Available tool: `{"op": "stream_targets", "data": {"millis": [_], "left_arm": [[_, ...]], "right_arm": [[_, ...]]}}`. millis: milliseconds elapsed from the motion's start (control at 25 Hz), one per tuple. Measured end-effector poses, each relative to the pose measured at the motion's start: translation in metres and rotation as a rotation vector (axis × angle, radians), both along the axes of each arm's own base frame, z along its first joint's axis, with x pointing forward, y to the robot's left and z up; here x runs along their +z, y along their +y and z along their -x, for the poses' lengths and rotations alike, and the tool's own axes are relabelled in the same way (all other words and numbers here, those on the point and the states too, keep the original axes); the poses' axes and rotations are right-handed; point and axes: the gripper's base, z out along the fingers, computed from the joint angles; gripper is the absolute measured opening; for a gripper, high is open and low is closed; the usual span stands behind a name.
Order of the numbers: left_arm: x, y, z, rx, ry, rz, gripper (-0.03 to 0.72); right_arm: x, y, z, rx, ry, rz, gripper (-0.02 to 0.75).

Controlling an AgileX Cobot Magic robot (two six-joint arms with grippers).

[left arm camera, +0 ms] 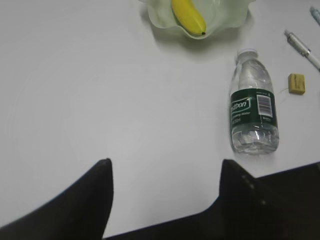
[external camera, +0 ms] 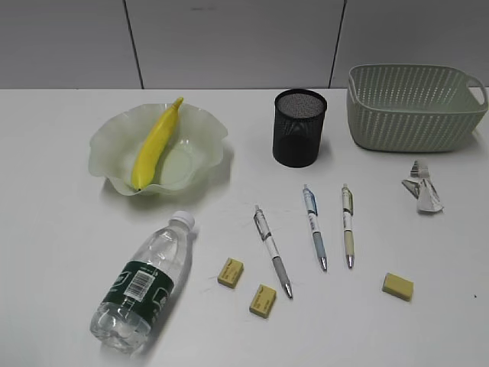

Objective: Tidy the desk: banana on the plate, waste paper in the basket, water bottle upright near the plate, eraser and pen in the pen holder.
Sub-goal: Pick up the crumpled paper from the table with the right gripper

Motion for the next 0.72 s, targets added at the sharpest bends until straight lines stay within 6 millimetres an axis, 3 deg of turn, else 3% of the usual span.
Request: {"op": "stream_targets", "data": {"millis": [200,360,520,720], "left_arm": [[-0.005,0.017,0.027,0.050,-0.185,0.052,0.466],[-0.008,0.021,0.033,0.061,-0.260,0.061,0.461],[-0.008,0.021,0.033,0.061,-0.264,0.062,0.461],[-0.008,0.021,0.033,0.078,-0.265,0.060,0.457]], "right_arm": [[0.005,0.002,-0.011,0.007,0.041,-0.009,0.319],[0.014,0.005,-0.044,-0.002,0.103,-0.011,0.319],[0.004,0.010,-0.109,-0.027,0.284,0.013,0.358],[-0.048,0.018,-0.209,-0.061,0.575,0.048,0.507]]}}
